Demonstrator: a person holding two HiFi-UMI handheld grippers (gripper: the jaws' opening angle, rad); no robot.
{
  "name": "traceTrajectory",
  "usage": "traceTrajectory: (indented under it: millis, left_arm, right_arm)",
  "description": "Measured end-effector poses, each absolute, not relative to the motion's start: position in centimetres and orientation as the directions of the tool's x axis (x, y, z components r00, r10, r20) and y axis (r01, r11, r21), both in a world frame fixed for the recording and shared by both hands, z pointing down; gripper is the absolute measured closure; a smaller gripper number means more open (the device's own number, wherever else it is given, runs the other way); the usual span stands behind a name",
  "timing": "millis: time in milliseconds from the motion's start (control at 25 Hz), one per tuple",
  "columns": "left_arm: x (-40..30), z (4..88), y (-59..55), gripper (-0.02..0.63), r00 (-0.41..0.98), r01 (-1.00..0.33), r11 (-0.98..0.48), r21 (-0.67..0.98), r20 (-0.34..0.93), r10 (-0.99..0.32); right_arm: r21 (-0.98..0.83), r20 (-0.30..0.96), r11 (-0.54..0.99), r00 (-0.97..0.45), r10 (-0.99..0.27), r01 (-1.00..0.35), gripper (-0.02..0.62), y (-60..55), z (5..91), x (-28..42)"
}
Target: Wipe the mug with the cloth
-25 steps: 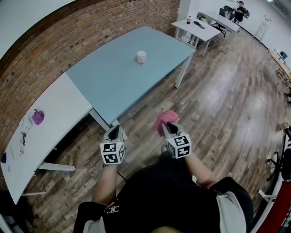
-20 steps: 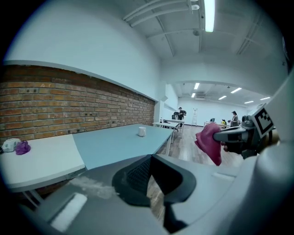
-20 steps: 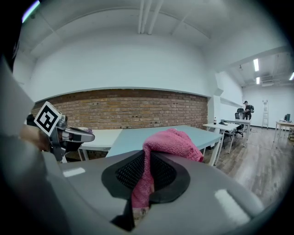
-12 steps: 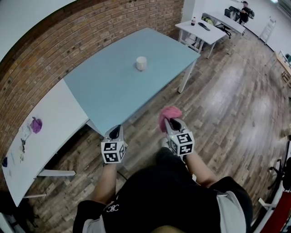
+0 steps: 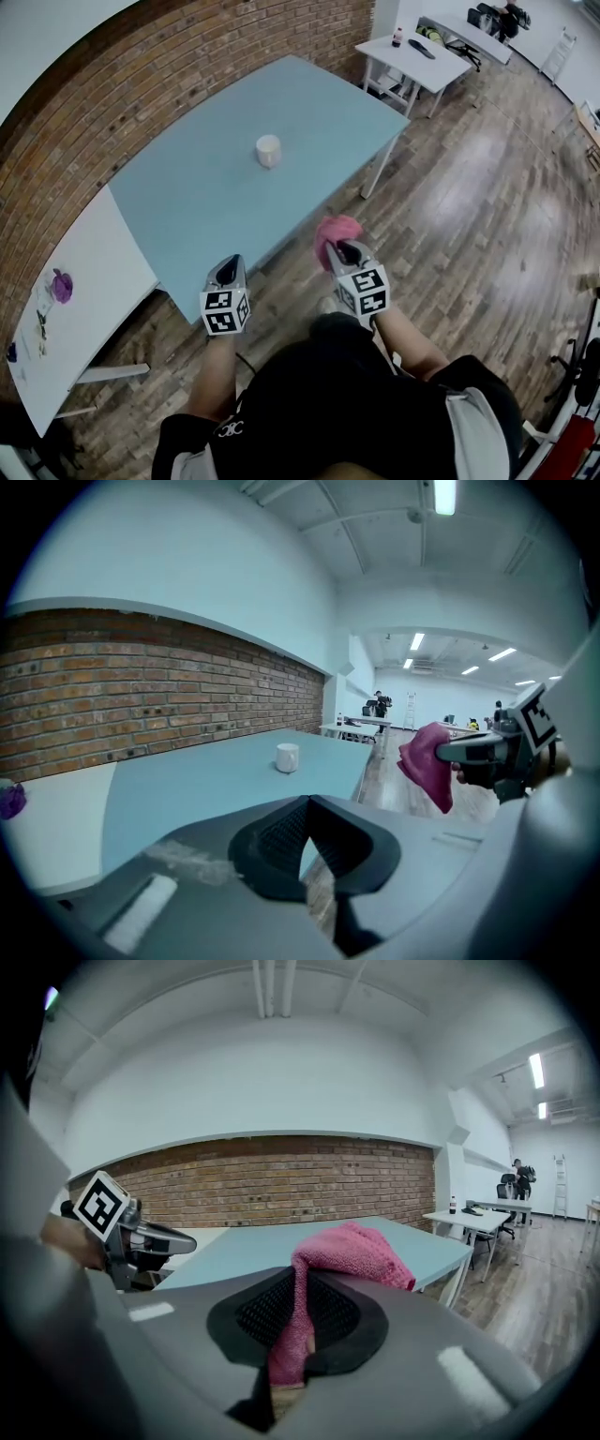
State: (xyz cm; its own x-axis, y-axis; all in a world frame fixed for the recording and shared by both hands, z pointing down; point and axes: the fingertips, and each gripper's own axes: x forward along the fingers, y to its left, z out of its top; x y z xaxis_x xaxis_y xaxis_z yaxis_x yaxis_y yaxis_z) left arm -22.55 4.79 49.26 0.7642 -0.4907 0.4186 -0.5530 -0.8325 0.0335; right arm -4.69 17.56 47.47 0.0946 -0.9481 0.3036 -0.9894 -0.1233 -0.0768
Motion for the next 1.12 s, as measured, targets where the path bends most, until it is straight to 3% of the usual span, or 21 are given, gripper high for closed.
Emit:
traceTrajectory:
  millis: [320, 720, 1120]
  left_arm:
    - [-17.1, 48.1, 1.7, 0.6, 0.704, -0.605, -0.796, -0.013, 0.459, -0.542]
    - [-15.1, 50.4, -0.7, 0.6, 0.675, -0.656, -0.754, 0.048, 0.486, -0.556]
    - [-10.7, 52.4, -6.8, 0.6, 0.717, -0.608, -0.789, 0.088, 0.486, -0.499]
  right_arm:
    - [-0.1, 0.312, -0.041, 0.008, -0.95, -0.994, 0.56, 13.6, 47.0, 2.5]
    - [-0.108, 0.377, 0.025, -0.064, -0.924, -0.994, 0.56, 9.6, 49.5, 4.4]
    - [-0.061, 0.434, 0.002, -0.029, -0.9, -0.998, 0.56, 4.1, 50.5, 7.1]
